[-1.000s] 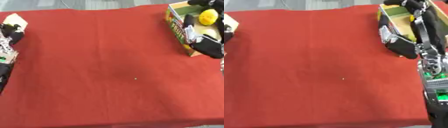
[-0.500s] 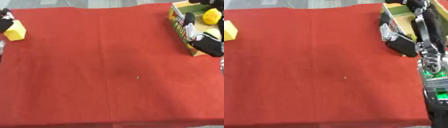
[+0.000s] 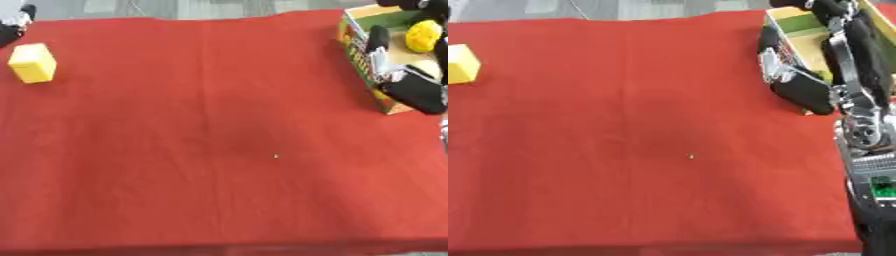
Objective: Pick up the objects with one hand, pass them to the other hand, and then place them into the box on the other side of the table.
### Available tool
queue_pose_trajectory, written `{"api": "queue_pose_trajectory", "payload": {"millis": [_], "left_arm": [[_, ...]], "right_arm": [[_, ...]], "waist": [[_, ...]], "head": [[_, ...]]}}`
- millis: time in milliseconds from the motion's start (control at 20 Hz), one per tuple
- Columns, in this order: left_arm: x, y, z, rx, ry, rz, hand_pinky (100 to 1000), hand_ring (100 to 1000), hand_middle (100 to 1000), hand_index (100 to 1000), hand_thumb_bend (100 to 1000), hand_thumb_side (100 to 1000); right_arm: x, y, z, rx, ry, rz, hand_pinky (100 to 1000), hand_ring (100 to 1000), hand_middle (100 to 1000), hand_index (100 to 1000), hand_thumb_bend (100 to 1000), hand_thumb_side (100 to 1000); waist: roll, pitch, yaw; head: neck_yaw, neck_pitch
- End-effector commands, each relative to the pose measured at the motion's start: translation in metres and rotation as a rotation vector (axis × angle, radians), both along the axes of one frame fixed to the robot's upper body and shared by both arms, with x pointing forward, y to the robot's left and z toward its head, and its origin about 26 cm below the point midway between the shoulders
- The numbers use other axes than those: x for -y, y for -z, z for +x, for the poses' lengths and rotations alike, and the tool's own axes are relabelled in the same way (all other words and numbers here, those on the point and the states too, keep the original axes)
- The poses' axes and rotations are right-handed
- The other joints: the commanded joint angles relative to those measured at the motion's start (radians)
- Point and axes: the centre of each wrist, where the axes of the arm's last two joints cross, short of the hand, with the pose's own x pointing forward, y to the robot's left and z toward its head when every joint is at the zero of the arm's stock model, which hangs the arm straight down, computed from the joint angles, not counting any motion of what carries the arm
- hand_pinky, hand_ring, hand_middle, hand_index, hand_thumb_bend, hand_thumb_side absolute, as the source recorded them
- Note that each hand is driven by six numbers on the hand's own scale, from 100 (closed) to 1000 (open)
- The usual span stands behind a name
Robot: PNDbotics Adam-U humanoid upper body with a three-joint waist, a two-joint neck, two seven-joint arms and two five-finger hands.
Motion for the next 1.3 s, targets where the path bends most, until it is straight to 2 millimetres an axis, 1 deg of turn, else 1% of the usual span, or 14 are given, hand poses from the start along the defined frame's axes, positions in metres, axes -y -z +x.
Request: {"api": "queue_pose_trajectory", "payload": {"millis": [50, 250, 450, 550, 650, 750, 850, 1150, 1300], "left_arm": [[-0.012, 0.000, -0.003, -0.023, -0.116, -0.009, 795, 738, 725, 831, 961, 593], [-0.018, 0.022, -0.006, -0.079, -0.177, -0.055, 788, 732, 718, 825, 967, 592], [-0.017, 0.040, -0.006, -0.097, -0.214, -0.114, 771, 715, 697, 805, 936, 576], [-0.015, 0.048, -0.005, -0.094, -0.226, -0.140, 765, 709, 690, 799, 921, 573], [-0.013, 0.054, -0.004, -0.088, -0.234, -0.158, 759, 702, 680, 791, 907, 568], [-0.010, 0.058, -0.003, -0.079, -0.236, -0.171, 757, 699, 677, 788, 902, 567], [-0.008, 0.061, -0.002, -0.070, -0.235, -0.177, 751, 692, 669, 780, 881, 561], [-0.004, 0.063, 0.001, -0.062, -0.234, -0.180, 744, 681, 655, 769, 839, 552], [-0.002, 0.065, 0.002, -0.064, -0.232, -0.186, 736, 668, 640, 757, 832, 556]], "right_arm": [[0.003, -0.007, -0.002, 0.027, 0.007, -0.015, 759, 792, 779, 743, 100, 535], [0.002, -0.007, -0.002, 0.027, 0.007, -0.014, 759, 792, 779, 743, 100, 536], [0.002, -0.007, -0.002, 0.026, 0.005, -0.014, 759, 792, 778, 742, 100, 537], [0.002, -0.007, -0.002, 0.024, 0.003, -0.014, 759, 792, 778, 742, 100, 537], [0.001, -0.007, -0.002, 0.024, 0.002, -0.014, 759, 792, 778, 742, 100, 537], [0.001, -0.007, -0.002, 0.024, 0.002, -0.013, 759, 792, 778, 742, 100, 538], [0.001, -0.006, -0.002, 0.023, 0.001, -0.013, 758, 792, 778, 741, 100, 539], [0.001, -0.007, -0.002, 0.023, -0.001, -0.011, 759, 792, 778, 741, 100, 540], [0.001, -0.006, -0.002, 0.023, -0.002, -0.010, 759, 792, 778, 741, 100, 540]], "waist": [[0.000, -0.034, -0.002], [0.001, -0.032, -0.003], [0.000, -0.031, -0.002], [-0.001, -0.031, -0.004], [-0.003, -0.030, -0.005], [-0.003, -0.030, -0.006], [-0.003, -0.028, -0.007], [-0.005, -0.024, -0.009], [-0.006, -0.023, -0.010]], "head": [[-0.002, 0.005], [-0.004, 0.005], [0.007, 0.005], [0.037, 0.005], [0.084, 0.005], [0.113, 0.005], [0.127, 0.005], [0.130, 0.005], [0.131, 0.005]]}}
